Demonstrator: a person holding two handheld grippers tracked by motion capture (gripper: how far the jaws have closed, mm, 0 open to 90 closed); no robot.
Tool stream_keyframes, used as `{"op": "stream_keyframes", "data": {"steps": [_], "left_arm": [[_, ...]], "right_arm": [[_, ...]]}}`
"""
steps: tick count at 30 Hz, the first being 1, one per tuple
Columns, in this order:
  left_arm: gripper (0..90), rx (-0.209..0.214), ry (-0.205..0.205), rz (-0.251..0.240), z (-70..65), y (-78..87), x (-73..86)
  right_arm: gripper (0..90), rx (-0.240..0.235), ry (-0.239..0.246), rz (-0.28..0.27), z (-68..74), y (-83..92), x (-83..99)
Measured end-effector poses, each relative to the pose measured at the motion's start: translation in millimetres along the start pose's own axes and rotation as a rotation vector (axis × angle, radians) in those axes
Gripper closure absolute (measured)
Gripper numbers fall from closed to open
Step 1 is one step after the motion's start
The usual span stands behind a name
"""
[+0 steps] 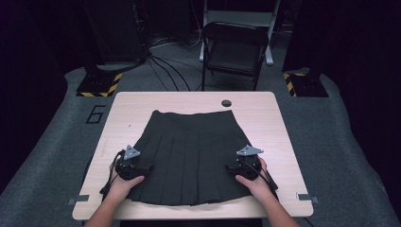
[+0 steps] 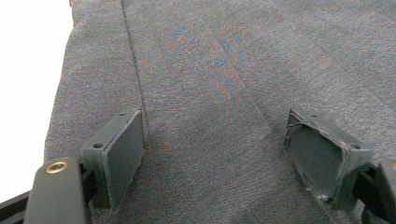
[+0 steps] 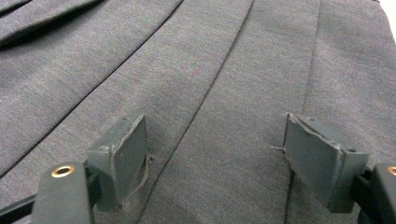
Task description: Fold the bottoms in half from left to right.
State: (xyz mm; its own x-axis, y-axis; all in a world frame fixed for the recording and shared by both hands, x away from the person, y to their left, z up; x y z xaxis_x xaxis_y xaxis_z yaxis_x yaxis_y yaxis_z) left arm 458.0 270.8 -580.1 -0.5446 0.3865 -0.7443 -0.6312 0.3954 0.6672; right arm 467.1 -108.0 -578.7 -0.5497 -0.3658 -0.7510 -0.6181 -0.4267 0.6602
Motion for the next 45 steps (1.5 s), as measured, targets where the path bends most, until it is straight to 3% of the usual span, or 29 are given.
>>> {"op": "stream_keyframes", "data": {"steps": [19, 33, 42, 44, 45], "left_arm": [[20.9, -0.009, -0.003, 0.019, -0.1, 0.7, -1.0], [29.5, 0.008, 0.055, 0.011, 0.3, 6.4, -7.0], [34.0, -0.001, 0.150, -0.047, 14.1, 27.8, -16.3], [34.3, -0.019, 0.146, -0.051, 19.3, 31.2, -16.4], [34.4, -0.026, 0.147, -0.047, 22.3, 33.4, -15.8]], "right_arm": [[20.1, 0.008, -0.002, -0.001, -0.6, 0.1, -0.2], [28.3, 0.000, 0.005, 0.031, 0.9, 4.1, -0.9], [32.2, 0.000, 0.008, 0.051, 1.6, 10.3, -1.9], [32.3, 0.005, -0.009, 0.048, 1.2, 11.2, -2.3], [32.3, 0.000, 0.016, 0.051, -0.9, 12.2, -1.8]]}}
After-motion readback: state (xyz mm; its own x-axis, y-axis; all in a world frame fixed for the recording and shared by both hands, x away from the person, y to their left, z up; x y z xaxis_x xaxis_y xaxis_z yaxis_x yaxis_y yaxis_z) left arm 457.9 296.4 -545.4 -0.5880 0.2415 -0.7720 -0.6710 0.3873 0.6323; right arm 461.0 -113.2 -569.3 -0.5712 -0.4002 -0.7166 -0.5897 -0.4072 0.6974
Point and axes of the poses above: each handheld gripper's, and its own axes: y roughly backward along the jaws, x roughly out of its underside, z roughly to its left, the point moved 8 cm from there along -y, roughly forward along the jaws, and after that the axes turned 1 degree about -y, right-handed, at the moved point
